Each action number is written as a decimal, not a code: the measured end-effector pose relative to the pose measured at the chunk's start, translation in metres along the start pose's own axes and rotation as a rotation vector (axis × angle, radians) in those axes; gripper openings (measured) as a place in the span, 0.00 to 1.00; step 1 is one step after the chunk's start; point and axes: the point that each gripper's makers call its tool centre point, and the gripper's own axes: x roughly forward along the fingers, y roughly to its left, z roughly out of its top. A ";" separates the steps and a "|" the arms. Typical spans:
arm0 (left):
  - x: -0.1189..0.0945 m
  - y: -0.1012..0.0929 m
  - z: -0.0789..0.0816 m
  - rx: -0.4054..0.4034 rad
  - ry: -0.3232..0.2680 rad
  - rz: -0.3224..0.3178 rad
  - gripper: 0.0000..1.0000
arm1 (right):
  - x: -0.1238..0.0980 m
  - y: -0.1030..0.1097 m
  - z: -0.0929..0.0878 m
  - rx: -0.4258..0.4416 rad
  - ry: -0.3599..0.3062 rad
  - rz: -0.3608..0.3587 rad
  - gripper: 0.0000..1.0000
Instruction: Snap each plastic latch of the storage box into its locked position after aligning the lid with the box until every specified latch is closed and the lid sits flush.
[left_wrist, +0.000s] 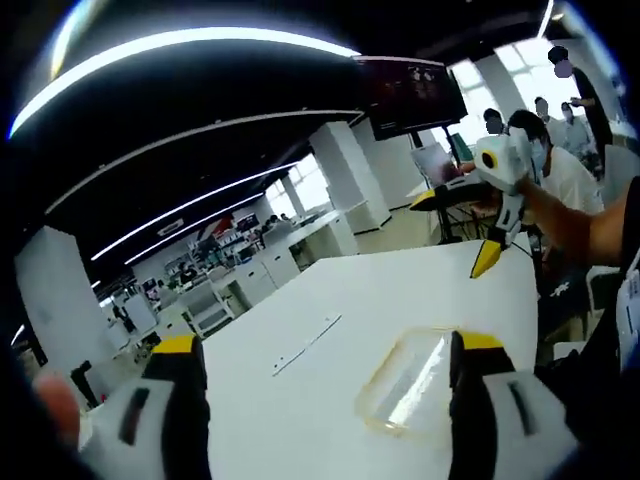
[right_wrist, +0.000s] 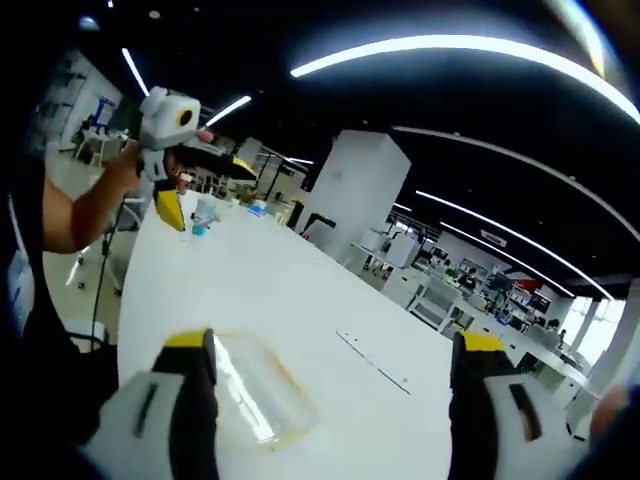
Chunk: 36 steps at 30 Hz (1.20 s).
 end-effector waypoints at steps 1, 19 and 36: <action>-0.003 0.003 -0.002 0.004 -0.001 0.016 0.99 | -0.001 0.000 -0.002 0.001 -0.001 -0.002 0.95; -0.029 0.008 -0.087 -0.103 0.042 0.084 1.00 | -0.020 0.010 -0.081 0.117 0.063 -0.066 0.93; -0.023 -0.021 -0.141 -0.196 0.018 0.052 1.00 | -0.025 0.032 -0.133 0.186 0.043 -0.100 0.90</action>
